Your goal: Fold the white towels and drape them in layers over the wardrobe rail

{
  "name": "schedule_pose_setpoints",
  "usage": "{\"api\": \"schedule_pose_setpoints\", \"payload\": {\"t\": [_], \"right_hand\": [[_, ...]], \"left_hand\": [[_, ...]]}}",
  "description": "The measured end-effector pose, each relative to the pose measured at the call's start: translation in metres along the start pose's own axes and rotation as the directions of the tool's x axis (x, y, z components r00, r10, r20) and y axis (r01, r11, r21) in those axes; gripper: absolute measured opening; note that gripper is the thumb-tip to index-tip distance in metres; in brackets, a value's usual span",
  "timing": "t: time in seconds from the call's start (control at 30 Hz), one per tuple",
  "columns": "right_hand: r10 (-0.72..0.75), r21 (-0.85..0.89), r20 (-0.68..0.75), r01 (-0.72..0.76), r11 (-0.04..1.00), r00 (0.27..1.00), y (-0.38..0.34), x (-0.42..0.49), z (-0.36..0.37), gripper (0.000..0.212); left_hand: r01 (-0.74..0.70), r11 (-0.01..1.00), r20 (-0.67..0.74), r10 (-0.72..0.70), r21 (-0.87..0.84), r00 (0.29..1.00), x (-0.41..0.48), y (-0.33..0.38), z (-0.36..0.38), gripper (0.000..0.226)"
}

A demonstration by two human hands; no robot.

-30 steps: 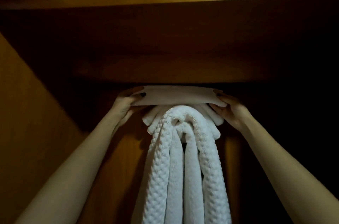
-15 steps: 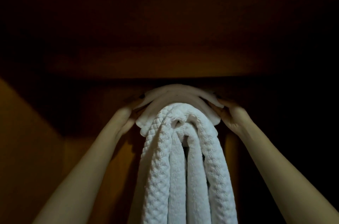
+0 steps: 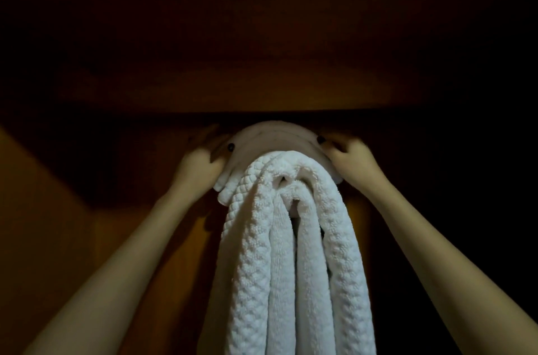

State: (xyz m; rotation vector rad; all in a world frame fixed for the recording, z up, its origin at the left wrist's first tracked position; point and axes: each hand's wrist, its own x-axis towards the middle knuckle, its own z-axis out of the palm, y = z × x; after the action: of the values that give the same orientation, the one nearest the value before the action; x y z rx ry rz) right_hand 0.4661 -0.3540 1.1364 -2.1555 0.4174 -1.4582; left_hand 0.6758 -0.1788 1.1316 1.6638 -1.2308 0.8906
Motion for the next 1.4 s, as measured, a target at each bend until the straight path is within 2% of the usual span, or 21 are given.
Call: {"api": "schedule_pose_setpoints", "payload": {"t": [0.07,0.17,0.3,0.37,0.5,0.63,0.77,0.87,0.97,1.03,1.13,1.23,1.4], "right_hand": [[-0.046,-0.080,0.046,0.050,0.996,0.998,0.001,-0.003,0.004,0.031],[-0.044,-0.091,0.057,0.049,0.995,0.997,0.004,-0.014,0.007,0.033],[-0.019,-0.074,0.097,0.026,0.997,0.995,-0.002,-0.028,0.007,0.033],[0.023,-0.068,0.141,-0.014,0.998,0.990,-0.004,-0.029,0.004,0.042],[0.051,-0.091,0.161,-0.037,0.995,0.986,-0.016,-0.053,-0.011,0.055],[0.088,-0.077,0.065,-0.083,0.994,0.994,-0.020,-0.092,-0.028,0.053],[0.096,-0.092,0.028,-0.093,0.991,0.995,-0.030,-0.131,-0.054,0.048],[0.116,-0.130,0.068,-0.106,0.986,0.991,-0.040,-0.175,-0.074,0.047],[0.133,-0.235,0.143,-0.097,0.967,0.981,-0.049,-0.233,-0.096,0.049],[0.150,-0.293,0.213,-0.083,0.953,0.965,-0.054,-0.274,-0.115,0.050],[0.197,-0.320,0.264,-0.107,0.941,0.944,-0.054,-0.338,-0.146,0.051],[0.317,-0.357,0.277,-0.209,0.911,0.907,-0.044,-0.408,-0.179,0.052],[0.592,-0.504,0.223,-0.429,0.750,0.774,0.000,-0.549,-0.256,0.053]], "left_hand": [[0.071,0.988,0.097,-0.058,-0.136,0.994,-0.004,0.005,0.002,0.038],[0.195,0.924,0.232,-0.121,-0.330,0.965,-0.012,0.006,0.008,0.040],[0.282,0.885,0.350,-0.148,-0.371,0.925,-0.023,0.017,0.002,0.042],[0.307,0.857,0.373,-0.147,-0.415,0.916,-0.025,0.023,-0.004,0.043],[0.293,0.851,0.246,-0.200,-0.436,0.948,-0.039,0.033,-0.017,0.026],[0.197,0.893,0.173,-0.136,-0.405,0.975,-0.067,0.051,-0.035,0.036],[0.120,0.889,0.110,-0.079,-0.441,0.991,-0.097,0.084,-0.057,0.033],[0.107,0.904,0.115,-0.065,-0.414,0.991,-0.131,0.114,-0.064,0.034],[0.127,0.918,0.082,-0.103,-0.376,0.991,-0.176,0.145,-0.069,0.046],[0.157,0.930,0.097,-0.131,-0.332,0.987,-0.218,0.169,-0.071,0.044],[0.174,0.945,0.248,-0.104,-0.279,0.963,-0.287,0.212,-0.065,0.044],[0.174,0.935,0.420,-0.031,-0.308,0.907,-0.354,0.253,-0.048,0.041],[0.223,0.911,0.694,0.091,-0.348,0.714,-0.474,0.341,-0.003,0.042]]}}
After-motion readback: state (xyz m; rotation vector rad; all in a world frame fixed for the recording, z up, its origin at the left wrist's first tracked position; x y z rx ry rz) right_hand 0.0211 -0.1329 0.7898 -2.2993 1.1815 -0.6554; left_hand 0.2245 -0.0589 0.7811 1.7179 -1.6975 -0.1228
